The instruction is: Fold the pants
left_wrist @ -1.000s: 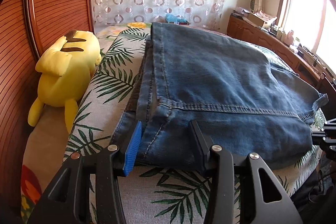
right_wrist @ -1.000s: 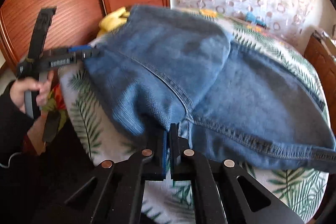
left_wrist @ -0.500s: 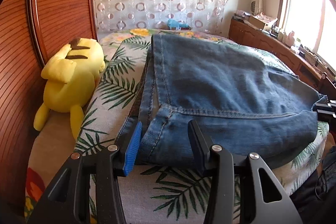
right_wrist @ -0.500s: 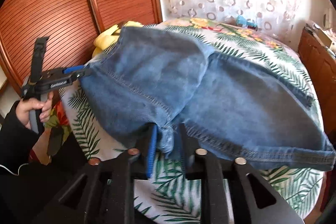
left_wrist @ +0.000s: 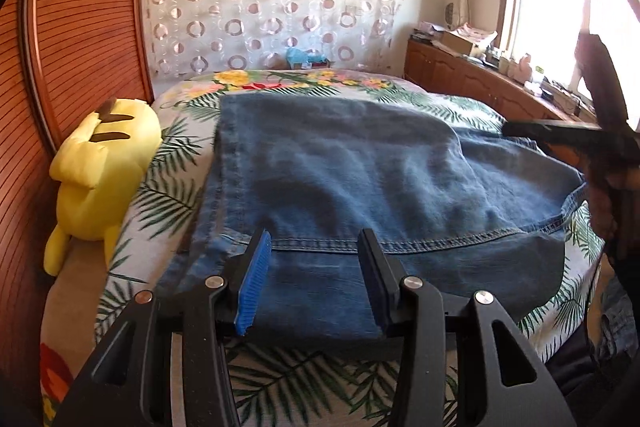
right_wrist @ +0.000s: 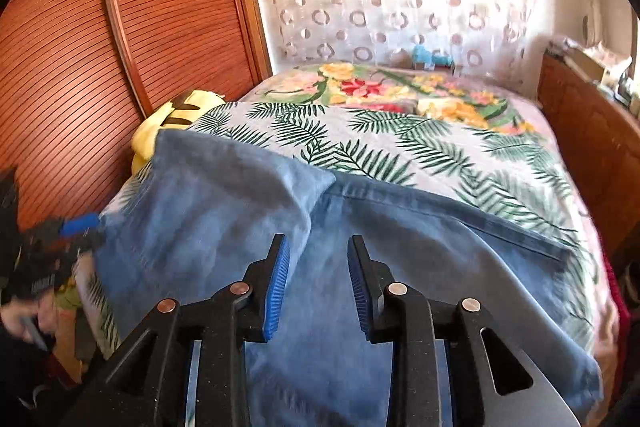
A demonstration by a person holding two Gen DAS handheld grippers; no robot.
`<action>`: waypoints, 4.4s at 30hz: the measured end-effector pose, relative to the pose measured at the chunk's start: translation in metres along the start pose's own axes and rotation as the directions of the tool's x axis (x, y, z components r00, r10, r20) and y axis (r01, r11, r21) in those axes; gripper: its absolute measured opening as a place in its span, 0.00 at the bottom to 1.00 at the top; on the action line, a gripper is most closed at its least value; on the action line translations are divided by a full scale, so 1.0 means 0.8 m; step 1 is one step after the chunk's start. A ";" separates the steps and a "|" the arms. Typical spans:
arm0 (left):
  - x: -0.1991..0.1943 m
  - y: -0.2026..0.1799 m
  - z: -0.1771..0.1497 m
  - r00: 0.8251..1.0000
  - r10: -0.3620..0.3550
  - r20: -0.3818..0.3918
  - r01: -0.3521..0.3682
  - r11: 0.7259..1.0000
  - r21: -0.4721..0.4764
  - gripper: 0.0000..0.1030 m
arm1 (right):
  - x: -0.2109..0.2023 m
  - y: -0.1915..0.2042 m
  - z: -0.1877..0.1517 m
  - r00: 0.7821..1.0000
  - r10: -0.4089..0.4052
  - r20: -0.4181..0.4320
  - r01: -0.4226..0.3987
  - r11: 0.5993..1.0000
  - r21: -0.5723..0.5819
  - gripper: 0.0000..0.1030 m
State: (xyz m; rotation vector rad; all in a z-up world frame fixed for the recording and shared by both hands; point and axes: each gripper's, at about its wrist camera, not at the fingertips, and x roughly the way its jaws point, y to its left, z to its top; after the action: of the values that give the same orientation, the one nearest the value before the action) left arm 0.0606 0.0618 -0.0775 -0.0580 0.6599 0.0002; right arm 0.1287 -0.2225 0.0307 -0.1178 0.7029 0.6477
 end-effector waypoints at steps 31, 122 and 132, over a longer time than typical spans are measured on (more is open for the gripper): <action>0.026 -0.009 -0.019 0.999 -0.005 -0.038 0.006 1.000 0.026 0.45 | 0.135 -0.007 0.092 0.999 0.035 -0.024 -0.033 0.997 0.066 0.04; 0.027 -0.107 -0.016 0.989 -0.104 -0.101 0.116 0.986 0.119 0.76 | -0.072 -0.131 -0.158 0.960 -0.264 -0.091 0.278 0.933 0.227 0.18; -0.019 -0.093 0.012 0.995 -0.100 0.002 0.100 0.989 0.110 0.76 | -0.115 -0.084 -0.066 0.972 -0.203 0.120 0.188 0.974 0.123 0.15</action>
State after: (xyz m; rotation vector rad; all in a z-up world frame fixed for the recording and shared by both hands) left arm 0.0559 -0.0115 -0.0564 0.0146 0.6477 -0.1323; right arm 0.0853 -0.3397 0.0411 -0.0406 0.5895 0.4220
